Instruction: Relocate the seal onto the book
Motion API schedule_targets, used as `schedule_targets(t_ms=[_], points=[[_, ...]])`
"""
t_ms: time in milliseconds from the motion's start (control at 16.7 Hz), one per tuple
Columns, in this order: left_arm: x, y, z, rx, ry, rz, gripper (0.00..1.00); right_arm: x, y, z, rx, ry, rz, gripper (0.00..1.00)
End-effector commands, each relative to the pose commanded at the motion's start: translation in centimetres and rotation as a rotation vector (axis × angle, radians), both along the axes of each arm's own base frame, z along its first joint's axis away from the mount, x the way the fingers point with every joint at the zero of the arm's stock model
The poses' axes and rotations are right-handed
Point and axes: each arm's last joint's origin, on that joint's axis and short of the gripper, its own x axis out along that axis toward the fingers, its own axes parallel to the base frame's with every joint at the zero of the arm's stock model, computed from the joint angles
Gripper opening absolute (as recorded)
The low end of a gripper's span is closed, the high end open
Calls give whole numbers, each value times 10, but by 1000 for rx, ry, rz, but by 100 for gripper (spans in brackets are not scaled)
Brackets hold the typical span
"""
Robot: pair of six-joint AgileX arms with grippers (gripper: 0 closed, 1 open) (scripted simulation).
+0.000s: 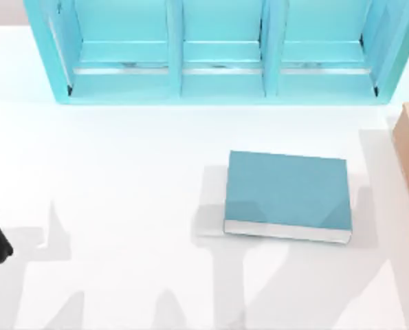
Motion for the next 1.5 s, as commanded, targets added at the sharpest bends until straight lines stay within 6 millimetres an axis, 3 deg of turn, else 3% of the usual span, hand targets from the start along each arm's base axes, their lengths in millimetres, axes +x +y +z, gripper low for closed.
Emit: schedule_targets(t_ms=[480, 1080, 1260, 1500], points=[[0, 0, 0, 0, 0, 0, 100, 0, 0, 0, 0, 0, 0, 2], [0, 0, 0, 0, 0, 0, 100, 0, 0, 2, -2, -3, -2, 0], [0, 0, 0, 0, 0, 0, 100, 7, 12, 25, -13, -29, -13, 0], [0, 0, 0, 0, 0, 0, 100, 17, 56, 76, -15, -58, -17, 0]])
